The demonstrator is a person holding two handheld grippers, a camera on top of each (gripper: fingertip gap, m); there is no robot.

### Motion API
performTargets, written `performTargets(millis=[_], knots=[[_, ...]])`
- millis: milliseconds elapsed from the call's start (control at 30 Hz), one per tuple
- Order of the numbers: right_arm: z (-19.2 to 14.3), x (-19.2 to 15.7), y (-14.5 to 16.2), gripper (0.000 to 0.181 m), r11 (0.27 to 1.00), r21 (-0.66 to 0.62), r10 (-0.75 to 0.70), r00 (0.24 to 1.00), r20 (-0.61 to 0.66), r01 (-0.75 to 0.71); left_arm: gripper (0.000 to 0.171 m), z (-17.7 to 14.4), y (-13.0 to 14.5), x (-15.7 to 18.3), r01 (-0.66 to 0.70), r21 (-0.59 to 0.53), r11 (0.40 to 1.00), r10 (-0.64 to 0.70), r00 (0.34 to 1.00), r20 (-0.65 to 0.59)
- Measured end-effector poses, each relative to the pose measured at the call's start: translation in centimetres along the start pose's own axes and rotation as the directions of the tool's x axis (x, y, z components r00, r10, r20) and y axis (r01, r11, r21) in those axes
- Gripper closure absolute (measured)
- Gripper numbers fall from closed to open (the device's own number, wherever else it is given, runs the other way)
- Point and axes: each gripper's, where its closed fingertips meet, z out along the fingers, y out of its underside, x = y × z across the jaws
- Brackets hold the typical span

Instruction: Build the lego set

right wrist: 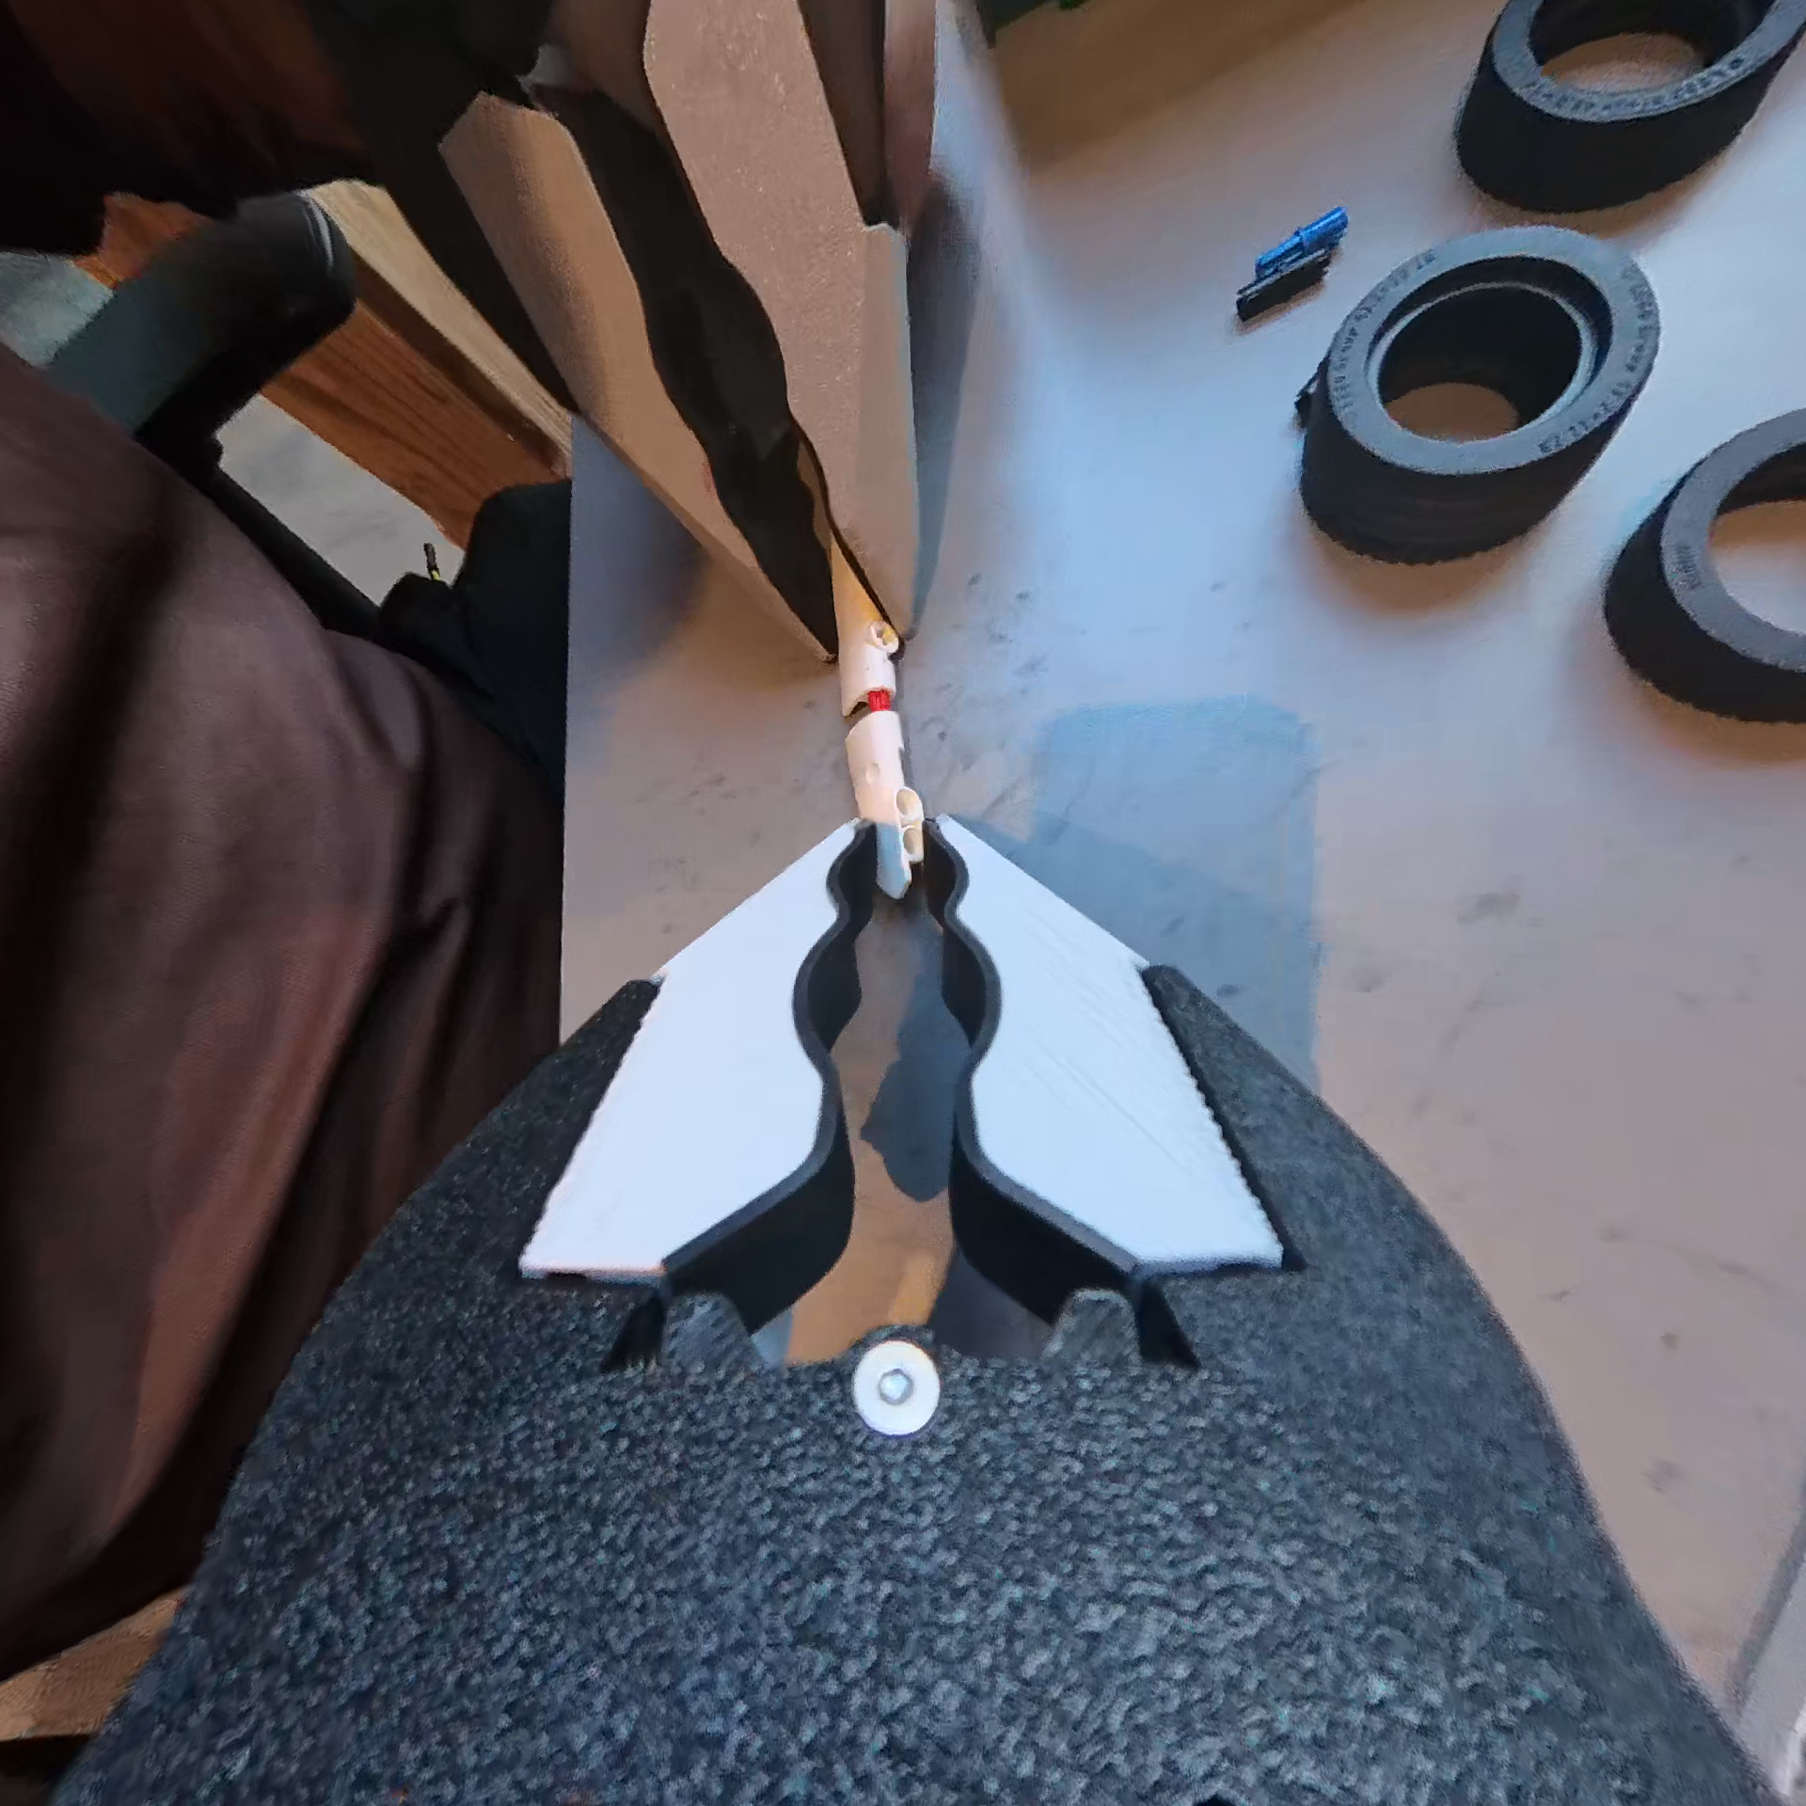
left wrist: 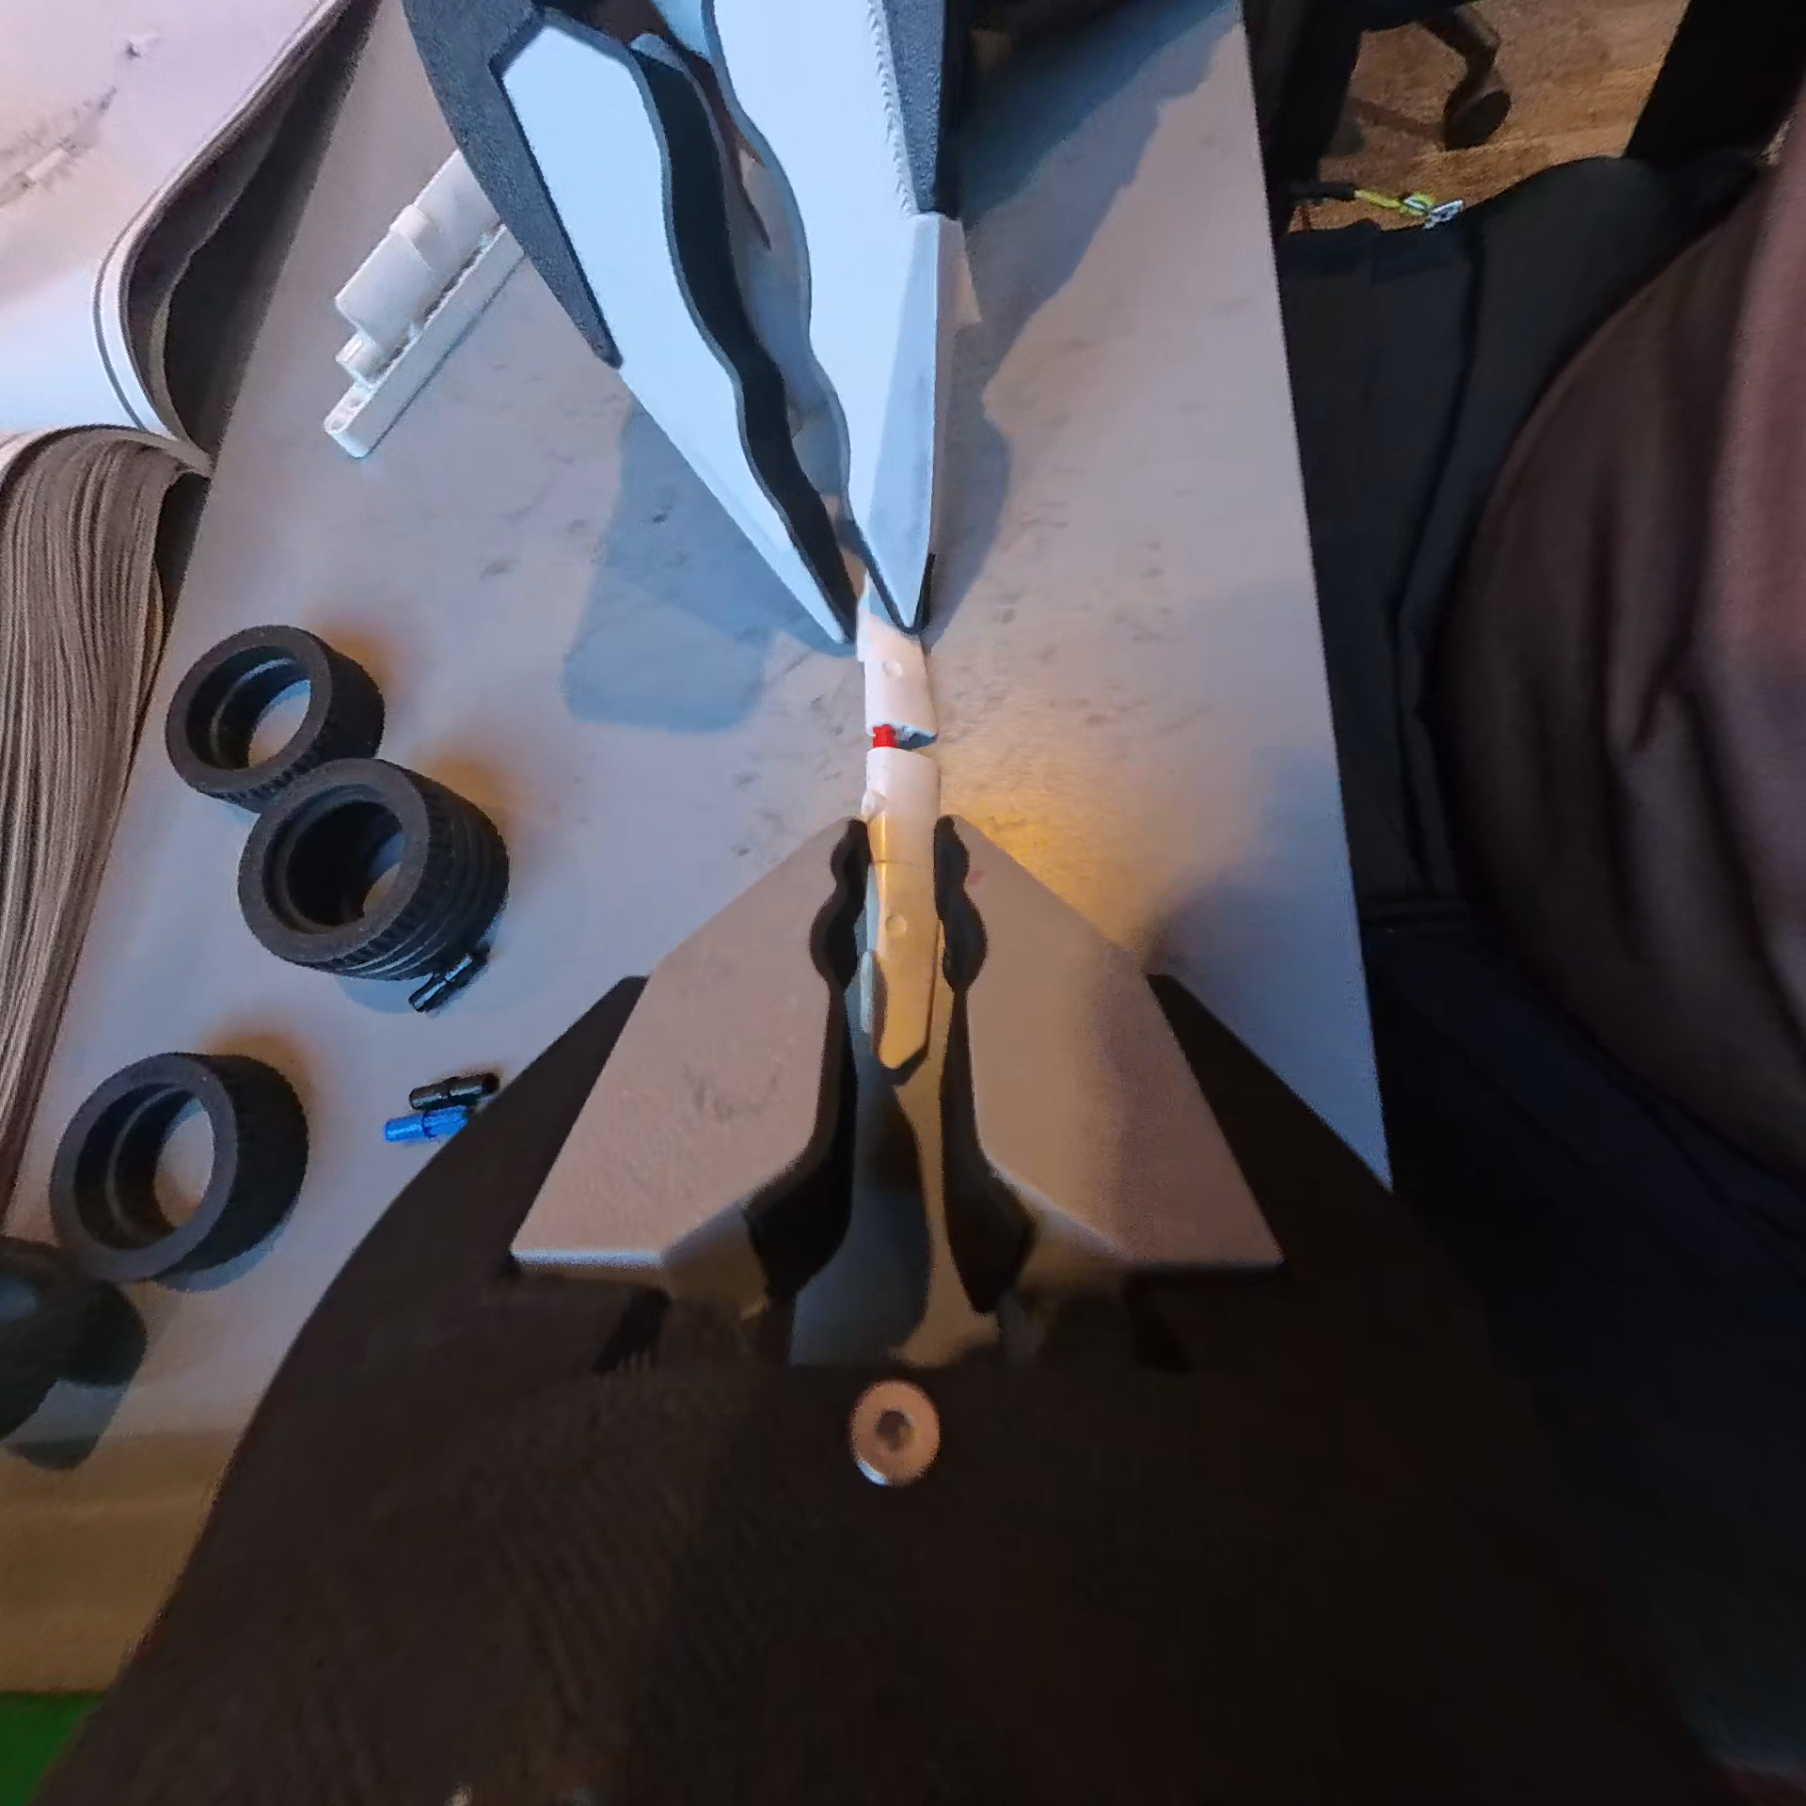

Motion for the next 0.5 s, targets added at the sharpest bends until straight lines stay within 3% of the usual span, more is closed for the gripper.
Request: performTargets(millis=[67,167,333,400,500], knots=[[0.2,-0.1,-0.2,0.172,1.0,0.011,0.021,1.0,0.006,-0.022,0.171,0.0,-0.5,-0.2,0.014,0.02,1.0,-0.015,0.999,0.032],[1.9,-2.8,-0.7,0.175,1.0,-0.016,-0.023,0.997,0.069,0.024,0.171,1.2,-1.6,1.4,-0.082,0.005,0.997,0.082,0.997,0.005],[1.2,-1.3,-0.7,0.173,0.999,0.017,0.034,0.999,0.033,-0.034,0.171,0.8,-1.2,-0.9,-0.013,0.012,1.0,0.012,0.994,0.105],[1.1,-1.1,-0.7,0.174,0.999,0.023,0.033,0.999,0.017,-0.033,0.171,-0.1,-1.7,-2.2,0.015,0.069,0.998,-0.026,0.986,0.162],[1.0,-0.8,-0.6,0.173,1.0,0.02,0.012,1.0,-0.02,-0.012,0.164,-2.1,-2.4,-2.8,0.094,0.146,0.985,-0.114,0.984,0.14]])
